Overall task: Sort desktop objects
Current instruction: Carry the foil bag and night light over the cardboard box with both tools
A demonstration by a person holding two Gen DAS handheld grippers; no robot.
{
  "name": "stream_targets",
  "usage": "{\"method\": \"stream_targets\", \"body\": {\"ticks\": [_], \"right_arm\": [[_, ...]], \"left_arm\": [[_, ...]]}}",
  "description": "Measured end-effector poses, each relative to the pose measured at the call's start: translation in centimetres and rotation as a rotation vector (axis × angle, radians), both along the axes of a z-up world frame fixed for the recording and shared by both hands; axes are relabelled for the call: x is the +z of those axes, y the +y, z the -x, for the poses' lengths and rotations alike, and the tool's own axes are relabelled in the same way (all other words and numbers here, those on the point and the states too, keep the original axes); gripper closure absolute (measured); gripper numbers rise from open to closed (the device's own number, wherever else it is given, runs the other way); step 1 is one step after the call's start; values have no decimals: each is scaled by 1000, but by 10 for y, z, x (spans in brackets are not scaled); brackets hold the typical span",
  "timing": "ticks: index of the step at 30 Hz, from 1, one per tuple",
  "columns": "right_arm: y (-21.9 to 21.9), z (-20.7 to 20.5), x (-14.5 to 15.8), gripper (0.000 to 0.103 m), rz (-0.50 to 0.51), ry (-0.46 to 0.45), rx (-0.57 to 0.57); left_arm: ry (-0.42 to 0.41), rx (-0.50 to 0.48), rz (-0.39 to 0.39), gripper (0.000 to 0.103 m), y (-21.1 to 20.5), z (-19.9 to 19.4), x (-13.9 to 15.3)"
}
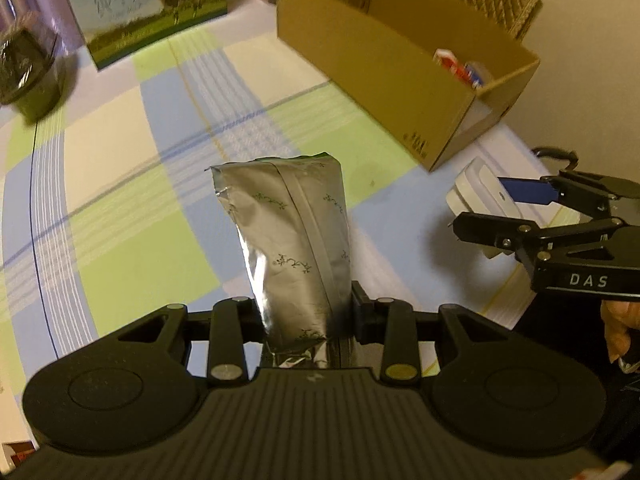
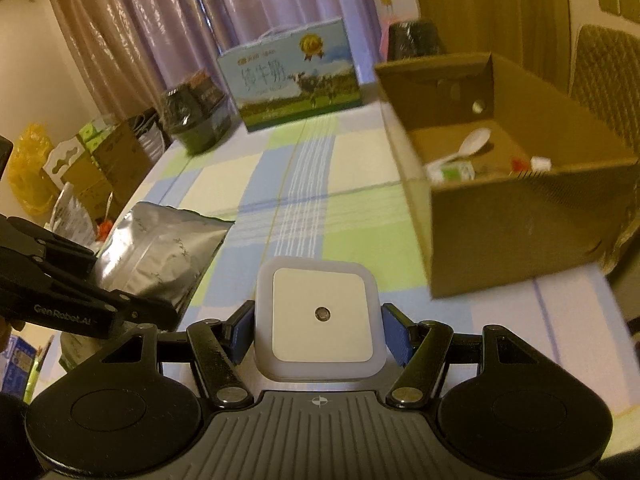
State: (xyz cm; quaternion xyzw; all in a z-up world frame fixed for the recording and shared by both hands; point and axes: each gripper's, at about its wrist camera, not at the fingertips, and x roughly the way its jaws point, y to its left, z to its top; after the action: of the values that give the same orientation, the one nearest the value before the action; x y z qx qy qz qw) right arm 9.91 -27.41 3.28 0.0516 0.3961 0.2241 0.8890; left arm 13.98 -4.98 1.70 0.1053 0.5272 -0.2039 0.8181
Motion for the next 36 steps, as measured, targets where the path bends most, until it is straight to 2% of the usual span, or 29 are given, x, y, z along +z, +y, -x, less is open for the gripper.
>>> {"method": "stream_targets", "body": {"ticks": [4,18,24,36], "right_arm": [[-11,-7,19,40,8,-39,-18],[-65,-50,73,40,110,-155,-84],[-86,-70,81,40,138,-177,-105],[-107,-109,84,40,164,-191,-112]], "left_arm": [[-35,-16,22,73,-15,-9,19],[-117,-100,110,73,-117,-41,73],[-127,-112,137,73,-148,-56,83],[-115,-56,182,73,-179,-92,83]]}}
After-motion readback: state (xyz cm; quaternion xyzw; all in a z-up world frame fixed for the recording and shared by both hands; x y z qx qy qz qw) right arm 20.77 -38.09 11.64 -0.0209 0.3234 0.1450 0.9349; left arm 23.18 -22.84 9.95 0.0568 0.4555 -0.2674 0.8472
